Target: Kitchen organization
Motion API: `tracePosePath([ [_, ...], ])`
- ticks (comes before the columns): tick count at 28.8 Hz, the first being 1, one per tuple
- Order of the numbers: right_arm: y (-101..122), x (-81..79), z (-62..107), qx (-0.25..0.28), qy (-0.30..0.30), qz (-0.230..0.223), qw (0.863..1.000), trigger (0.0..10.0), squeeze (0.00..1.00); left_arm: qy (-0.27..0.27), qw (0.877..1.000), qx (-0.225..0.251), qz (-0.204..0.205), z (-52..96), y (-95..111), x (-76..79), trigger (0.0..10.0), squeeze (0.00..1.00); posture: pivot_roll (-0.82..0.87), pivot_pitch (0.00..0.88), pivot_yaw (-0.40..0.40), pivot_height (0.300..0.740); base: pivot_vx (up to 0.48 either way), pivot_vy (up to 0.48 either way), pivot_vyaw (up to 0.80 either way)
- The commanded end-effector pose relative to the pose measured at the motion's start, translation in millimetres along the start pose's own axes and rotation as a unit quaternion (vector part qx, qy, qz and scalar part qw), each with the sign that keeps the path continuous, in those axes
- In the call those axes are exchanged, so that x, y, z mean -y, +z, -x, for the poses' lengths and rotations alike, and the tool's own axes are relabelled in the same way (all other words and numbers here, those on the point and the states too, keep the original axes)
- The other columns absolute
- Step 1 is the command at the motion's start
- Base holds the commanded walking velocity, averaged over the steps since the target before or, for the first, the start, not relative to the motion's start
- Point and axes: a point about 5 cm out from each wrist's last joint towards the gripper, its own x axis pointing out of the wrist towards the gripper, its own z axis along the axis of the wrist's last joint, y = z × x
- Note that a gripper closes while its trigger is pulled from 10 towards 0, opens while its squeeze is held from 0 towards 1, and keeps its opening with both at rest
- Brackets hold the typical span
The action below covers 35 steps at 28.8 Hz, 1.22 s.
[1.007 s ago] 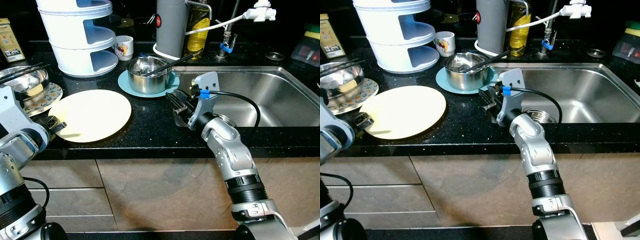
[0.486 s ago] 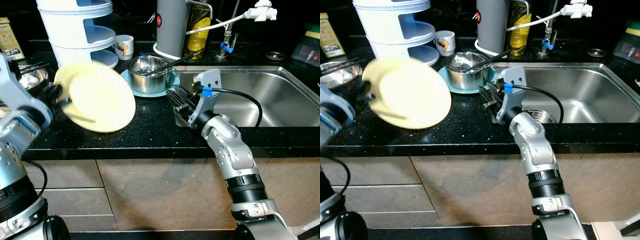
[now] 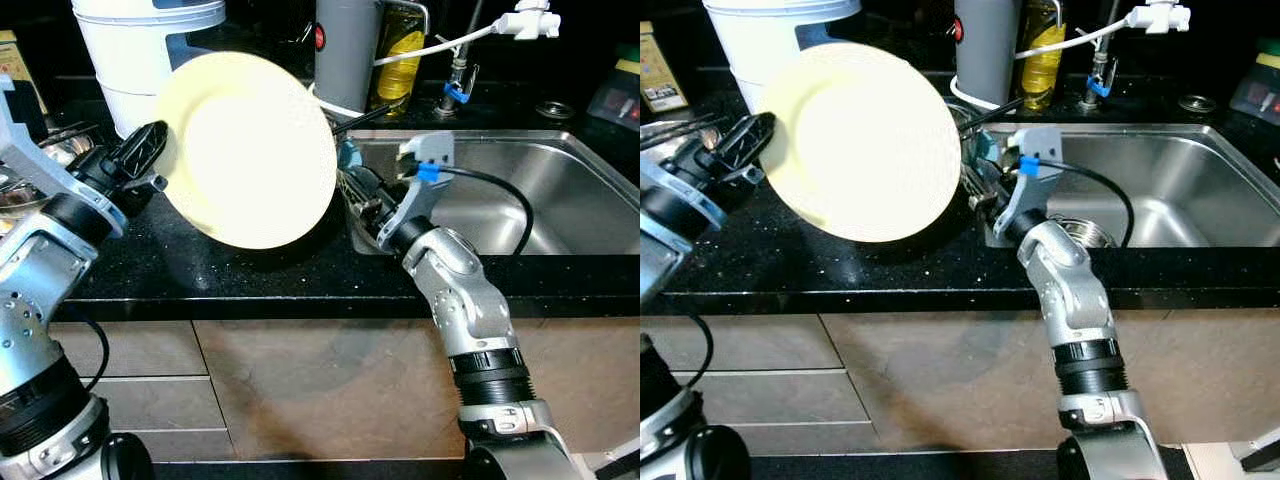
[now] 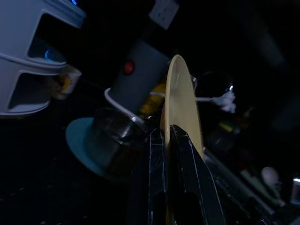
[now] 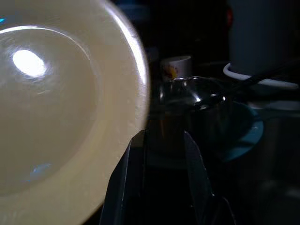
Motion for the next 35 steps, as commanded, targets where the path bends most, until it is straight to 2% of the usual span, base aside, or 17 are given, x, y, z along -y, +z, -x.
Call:
tracePosePath([
  [1, 4.1, 0.1, 1.0, 0.011, -0.003, -0.037, 0.999, 10.0, 0.0, -0.013, 1.0, 0.017, 0.01, 2.4, 2.7, 0.5, 0.0, 0.0, 0.08, 0.199, -0.01, 0.74, 0.0, 0.0, 0.0],
  [2, 4.4, 1.7, 1.9, 0.013, -0.009, -0.047, 0.999, 10.0, 0.72, -0.009, 1.0, 0.015, 0.012, 3.0, 1.6, -1.4, 0.0, 0.0, 0.08, 0.198, -0.008, 0.74, 0.0, 0.0, 0.0],
  [3, 4.4, 1.7, 1.9, 0.013, -0.009, -0.047, 0.999, 10.0, 0.72, -0.009, 1.0, 0.015, 0.012, 3.0, 1.6, -1.4, 0.0, 0.0, 0.08, 0.198, -0.008, 0.74, 0.0, 0.0, 0.0],
  [4, 5.0, 3.2, 2.9, 0.019, -0.013, -0.077, 0.997, 10.0, 1.0, -0.007, 1.0, 0.013, 0.013, 3.5, 0.2, -2.9, 0.0, 0.0, 0.08, 0.198, -0.008, 0.74, 0.0, 0.0, 0.0],
  [5, 6.9, 6.0, 4.4, 0.029, -0.02, -0.121, 0.992, 10.0, 1.0, -0.006, 1.0, 0.009, 0.014, 4.2, -1.3, -4.0, 0.0, 0.0, 0.08, 0.2, -0.005, 0.74, 0.0, 0.0, 0.0],
  [6, 6.9, 6.0, 4.4, 0.029, -0.02, -0.121, 0.992, 10.0, 1.0, -0.006, 1.0, 0.009, 0.014, 4.2, -1.3, -4.0, 0.0, 0.0, 0.08, 0.2, -0.005, 0.74, 0.0, 0.0, 0.0],
  [7, 9.5, 8.9, 5.7, 0.039, -0.024, -0.157, 0.986, 10.0, 1.0, -0.003, 1.0, 0.006, 0.016, 4.9, -1.9, -4.7, 0.0, 0.0, 0.08, 0.202, -0.005, 0.74, 0.0, 0.0, 0.0],
  [9, 11.1, 10.0, 5.9, 0.044, -0.026, -0.173, 0.984, 10.0, 1.0, 0.003, 1.0, 0.003, 0.018, 5.5, -2.7, -6.5, 0.0, 0.0, 0.08, 0.202, -0.005, 0.74, 0.0, 0.0, 0.0],
  [15, 21.1, 6.3, 5.2, 0.072, 0.002, -0.285, 0.956, 10.0, 1.0, 0.006, 1.0, 0.003, 0.025, 6.6, -3.4, -9.7, 0.0, 0.0, 0.08, 0.211, -0.007, 0.74, 0.0, 0.0, 0.0],
  [16, 23.5, 3.4, 5.5, 0.075, 0.017, -0.3, 0.951, 10.0, 0.84, 0.007, 1.0, 0.004, 0.027, 6.7, -3.7, -9.5, 0.0, 0.0, 0.08, 0.212, -0.01, 0.74, 0.0, 0.0, 0.0],
  [17, 23.5, 3.4, 5.5, 0.075, 0.017, -0.3, 0.951, 10.0, 0.84, 0.007, 1.0, 0.004, 0.027, 6.7, -3.7, -9.5, 0.0, 0.0, 0.08, 0.212, -0.01, 0.74, 0.0, 0.0, 0.0],
  [18, 22.9, -2.2, 5.7, 0.065, 0.035, -0.296, 0.952, 10.0, 0.0, 0.007, 0.999, 0.005, 0.033, 6.4, -4.9, -9.9, 0.0, 0.0, 0.08, 0.212, -0.01, 0.74, 0.0, 0.0, 0.0],
  [25, 12.9, -25.3, 5.9, 0.024, 0.08, -0.26, 0.962, 10.0, 0.0, 0.003, 0.998, 0.005, 0.055, 3.6, -11.6, -7.7, 0.0, 0.0, 0.08, 0.215, -0.012, 0.74, 0.0, 0.0, 0.0],
  [32, 14.1, -33.4, 7.2, 0.015, 0.105, -0.28, 0.954, 10.0, 0.0, 0.002, 0.998, 0.002, 0.068, 3.5, -15.1, -6.4, 0.0, 0.0, 0.08, 0.215, -0.012, 0.74, 0.0, 0.0, 0.0],
  [33, 14.7, -34.2, 7.5, 0.016, 0.108, -0.283, 0.953, 9.5, 0.0, 0.004, 0.998, 0.0, 0.067, 3.9, -16.1, -6.5, 0.0, 0.0, 0.08, 0.215, -0.012, 0.74, 0.0, 0.0, 0.0],
  [34, 15.1, -34.5, 7.7, 0.017, 0.11, -0.286, 0.952, 5.2, 0.0, 0.005, 0.998, -0.003, 0.067, 4.2, -17.0, -6.9, 0.0, 0.0, 0.08, 0.215, -0.01, 0.74, 0.0, 0.0, 0.0],
  [35, 15.3, -34.6, 7.8, 0.018, 0.11, -0.288, 0.951, 1.9, 0.0, 0.005, 0.998, -0.004, 0.067, 4.4, -17.5, -7.0, 0.0, 0.0, 0.08, 0.215, -0.01, 0.74, 0.0, 0.0, 0.0],
])
